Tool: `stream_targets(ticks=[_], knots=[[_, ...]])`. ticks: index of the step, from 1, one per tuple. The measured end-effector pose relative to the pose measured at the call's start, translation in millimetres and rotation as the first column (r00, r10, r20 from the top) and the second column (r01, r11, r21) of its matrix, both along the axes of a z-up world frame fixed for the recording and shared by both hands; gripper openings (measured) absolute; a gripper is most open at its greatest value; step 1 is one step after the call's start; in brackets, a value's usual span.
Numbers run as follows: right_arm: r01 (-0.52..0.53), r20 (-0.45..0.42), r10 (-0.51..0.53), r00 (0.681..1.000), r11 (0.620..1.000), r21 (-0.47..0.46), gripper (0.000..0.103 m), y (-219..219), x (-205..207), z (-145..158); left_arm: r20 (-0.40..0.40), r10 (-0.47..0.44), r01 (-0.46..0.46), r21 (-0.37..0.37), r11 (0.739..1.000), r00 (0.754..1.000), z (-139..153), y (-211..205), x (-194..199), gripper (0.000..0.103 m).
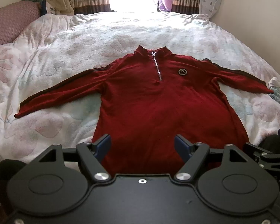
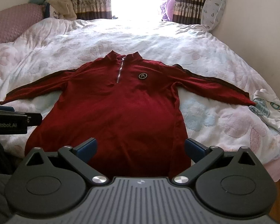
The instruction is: Fold small clothes
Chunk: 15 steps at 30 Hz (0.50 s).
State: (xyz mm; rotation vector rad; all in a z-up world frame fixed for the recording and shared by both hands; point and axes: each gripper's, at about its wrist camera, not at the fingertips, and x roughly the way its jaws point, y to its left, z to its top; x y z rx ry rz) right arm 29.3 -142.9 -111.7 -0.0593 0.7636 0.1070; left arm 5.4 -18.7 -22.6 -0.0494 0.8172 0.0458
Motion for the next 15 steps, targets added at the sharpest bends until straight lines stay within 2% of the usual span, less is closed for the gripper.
stream_targets(ticks=[15], knots=[[-0.003,-0.001,0.003,1.0,1.0,-0.012,0.103,3.7,0.5,-0.4,-0.006,-0.007,0.007,0.003,1.0,1.0,-2.5,-1.0,3.1,0.076]])
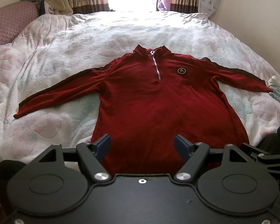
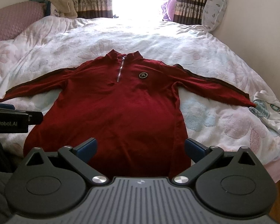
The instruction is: Fold small clothes
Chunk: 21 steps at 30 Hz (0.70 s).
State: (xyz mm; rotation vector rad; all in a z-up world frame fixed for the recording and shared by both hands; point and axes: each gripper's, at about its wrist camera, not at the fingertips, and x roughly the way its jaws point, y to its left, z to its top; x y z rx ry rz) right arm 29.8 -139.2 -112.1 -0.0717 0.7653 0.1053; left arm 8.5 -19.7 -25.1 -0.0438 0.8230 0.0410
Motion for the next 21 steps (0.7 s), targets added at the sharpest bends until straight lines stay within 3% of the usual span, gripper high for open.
stream_targets(ticks=[9,15,21], knots=[[0.008,0.01,-0.008,1.0,1.0,-0.006,0.103,1,3,-2,-0.002,0.016,-0.016,-0.012,1.0,1.0,-4,-1,0,0.076],[-0.006,0.075,0.01,0.997,0.998,-0.062,0.103,7,18,-10,0.064,0.062,-0.058,-0.061,0.996,0.996,-13,8,-3,0.076],[-0.019,0.021,0.021,1.0,0.996,-0.091,0.103,22,48,-21,0.002,0.131,-0.13,-0.09,0.987,0.991,-34,26,14,0.076]])
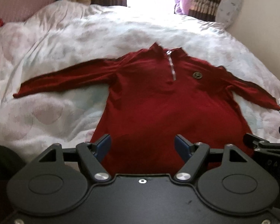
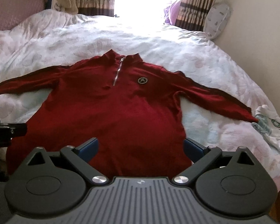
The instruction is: Fold small clothes
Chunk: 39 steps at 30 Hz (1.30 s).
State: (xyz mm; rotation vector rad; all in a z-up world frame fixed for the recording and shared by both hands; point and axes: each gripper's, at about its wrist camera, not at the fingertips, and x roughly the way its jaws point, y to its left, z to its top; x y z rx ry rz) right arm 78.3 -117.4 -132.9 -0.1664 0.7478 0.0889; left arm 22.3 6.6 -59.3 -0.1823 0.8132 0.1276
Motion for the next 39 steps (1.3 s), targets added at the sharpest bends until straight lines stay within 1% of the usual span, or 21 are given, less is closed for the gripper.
stream_targets(ticks=[3,7,9,12,14,15,18,20,22,24,25,27,28,29,31,33,34,35,36,37,39], knots=[[-0.002,0.001,0.002,1.0,1.0,-0.005,0.103,9,11,-7,-0.011,0.005,-0.005,0.004,1.0,1.0,-2,6,14,0.076],[-0.02,0.032,0.021,0.999,0.999,-0.039,0.103,24,28,-12,0.031,0.031,-0.033,0.067,0.997,0.999,-1,19,36,0.076],[-0.05,0.061,0.053,0.997,0.997,-0.056,0.103,28,36,-12,0.055,0.059,-0.062,0.056,0.996,0.997,-6,43,48,0.076],[-0.065,0.066,0.069,0.995,0.996,-0.062,0.103,27,52,-14,0.022,0.169,-0.168,-0.018,0.986,0.985,-16,114,73,0.076],[-0.074,0.047,0.077,0.996,0.996,-0.053,0.103,26,67,-18,0.018,0.305,-0.306,0.028,0.952,0.952,-25,172,88,0.076],[-0.079,0.033,0.08,0.996,0.996,-0.048,0.103,26,74,-20,0.014,0.375,-0.375,0.075,0.924,0.927,-30,204,98,0.076],[-0.076,0.005,0.076,0.997,0.996,-0.039,0.103,27,97,-29,-0.047,0.511,-0.497,0.174,0.85,0.858,-51,291,132,0.076],[-0.067,0.002,0.067,0.998,0.997,-0.043,0.103,30,108,-35,-0.112,0.581,-0.557,0.19,0.809,0.806,-69,339,150,0.076],[-0.056,-0.01,0.056,0.998,0.997,-0.054,0.103,31,117,-41,-0.188,0.631,-0.617,0.133,0.775,0.752,-90,383,161,0.076],[-0.061,-0.025,0.06,0.998,0.997,-0.048,0.103,31,124,-46,-0.244,0.621,-0.641,-0.008,0.767,0.745,-110,414,167,0.076],[-0.073,-0.041,0.071,0.997,0.997,-0.038,0.103,30,130,-49,-0.258,0.625,-0.654,-0.043,0.755,0.737,-116,421,167,0.076],[-0.072,-0.07,0.07,0.995,0.997,-0.027,0.103,27,139,-56,-0.278,0.634,-0.671,-0.055,0.739,0.721,-122,424,172,0.076],[-0.06,-0.081,0.058,0.995,0.998,-0.031,0.103,26,145,-59,-0.266,0.633,-0.665,-0.047,0.745,0.727,-122,424,175,0.074],[-0.045,-0.09,0.042,0.995,0.998,-0.04,0.103,24,150,-63,-0.252,0.625,-0.652,-0.032,0.757,0.739,-121,423,176,0.068],[-0.017,-0.107,0.011,0.994,0.998,-0.055,0.103,19,157,-69,-0.238,0.603,-0.617,0.018,0.786,0.761,-120,415,178,0.064],[-0.001,-0.116,-0.007,0.993,0.998,-0.065,0.103,15,161,-73,-0.221,0.58,-0.589,0.033,0.808,0.784,-118,409,178,0.015],[0.004,-0.113,-0.012,0.994,0.997,-0.072,0.103,13,162,-74,-0.218,0.574,-0.584,0.02,0.811,0.789,-118,408,178,0.004],[0.006,-0.11,-0.015,0.994,0.997,-0.082,0.103,11,162,-74,-0.211,0.579,-0.593,-0.003,0.805,0.787,-117,408,177,0.004],[0.004,-0.108,-0.014,0.994,0.996,-0.094,0.103,9,162,-74,-0.193,0.574,-0.588,-0.019,0.808,0.795,-114,407,174,0.004],[-0.001,-0.101,-0.009,0.995,0.994,-0.105,0.103,6,162,-73,-0.158,0.56,-0.566,0.013,0.824,0.813,-109,398,172,0.004],[-0.008,-0.085,-0.004,0.996,0.99,-0.141,0.103,-1,166,-72,-0.09,0.552,-0.545,0.09,0.833,0.829,-94,385,172,0.004]])
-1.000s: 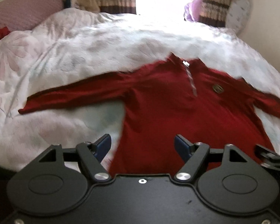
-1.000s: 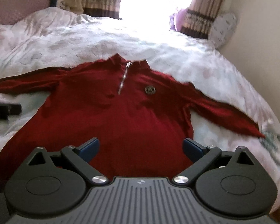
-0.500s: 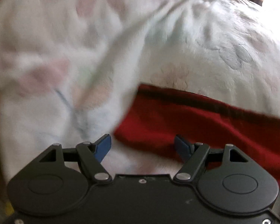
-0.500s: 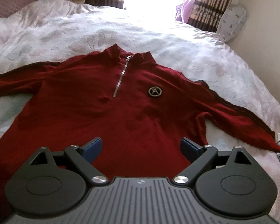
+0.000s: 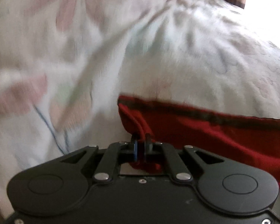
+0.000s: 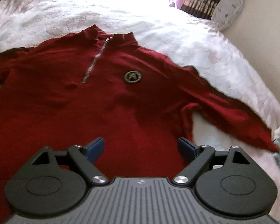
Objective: Fold small clothes
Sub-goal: 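Grasp the red pullover's side and sleeve with the left gripper and fold it inward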
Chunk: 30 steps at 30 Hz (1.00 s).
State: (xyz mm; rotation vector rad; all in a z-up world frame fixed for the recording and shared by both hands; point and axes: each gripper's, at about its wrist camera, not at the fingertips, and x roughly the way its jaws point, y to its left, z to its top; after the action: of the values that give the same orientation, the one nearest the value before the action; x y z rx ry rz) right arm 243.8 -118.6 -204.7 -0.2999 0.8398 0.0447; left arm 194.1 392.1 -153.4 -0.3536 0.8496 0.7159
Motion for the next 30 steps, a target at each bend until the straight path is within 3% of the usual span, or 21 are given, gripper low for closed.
stream_targets(ticks=[4,9,12,14,16,19,21,22,23,26,28,30], knots=[[0.039,0.067,-0.03,0.997,0.991,-0.125,0.103,-16,14,-6,0.138,0.018,-0.023,0.034,0.999,0.99,51,-20,1,0.004],[0.151,0.144,-0.117,0.983,0.956,-0.253,0.103,-47,33,-19,0.175,-0.15,0.124,0.152,0.981,0.973,122,-83,40,0.004],[0.208,0.147,-0.179,0.973,0.954,-0.214,0.103,-75,33,-23,0.221,-0.261,0.222,0.187,0.957,0.94,162,-144,76,0.004],[0.22,0.12,-0.204,0.972,0.966,-0.136,0.103,-93,32,-29,0.254,-0.352,0.299,0.224,0.928,0.901,186,-203,100,0.004],[0.233,0.067,-0.227,0.972,0.968,-0.092,0.103,-106,35,-36,0.295,-0.455,0.394,0.246,0.886,0.84,209,-272,124,0.004],[0.245,0.031,-0.244,0.969,0.968,-0.061,0.103,-117,37,-38,0.401,-0.591,0.539,0.246,0.806,0.7,242,-376,136,0.005],[0.246,0.028,-0.246,0.969,0.969,-0.014,0.103,-123,37,-36,0.438,-0.689,0.66,0.246,0.71,0.578,259,-432,135,0.021],[0.243,0.023,-0.243,0.97,0.97,0.003,0.103,-125,37,-35,0.444,-0.724,0.699,0.257,0.667,0.528,264,-454,132,0.045],[0.241,0.021,-0.241,0.97,0.97,0.011,0.103,-126,34,-35,0.435,-0.746,0.711,0.282,0.645,0.504,266,-472,127,0.055],[0.244,0.016,-0.244,0.97,0.97,0.013,0.103,-128,32,-34,0.334,-0.805,0.721,0.363,0.59,0.49,251,-498,114,0.054],[0.247,0.014,-0.247,0.969,0.969,0.02,0.103,-128,31,-34,0.237,-0.822,0.733,0.373,0.569,0.518,226,-497,110,0.054],[0.246,0.018,-0.246,0.969,0.969,0.028,0.103,-127,29,-33,0.151,-0.813,0.744,0.338,0.577,0.562,194,-484,108,0.054]])
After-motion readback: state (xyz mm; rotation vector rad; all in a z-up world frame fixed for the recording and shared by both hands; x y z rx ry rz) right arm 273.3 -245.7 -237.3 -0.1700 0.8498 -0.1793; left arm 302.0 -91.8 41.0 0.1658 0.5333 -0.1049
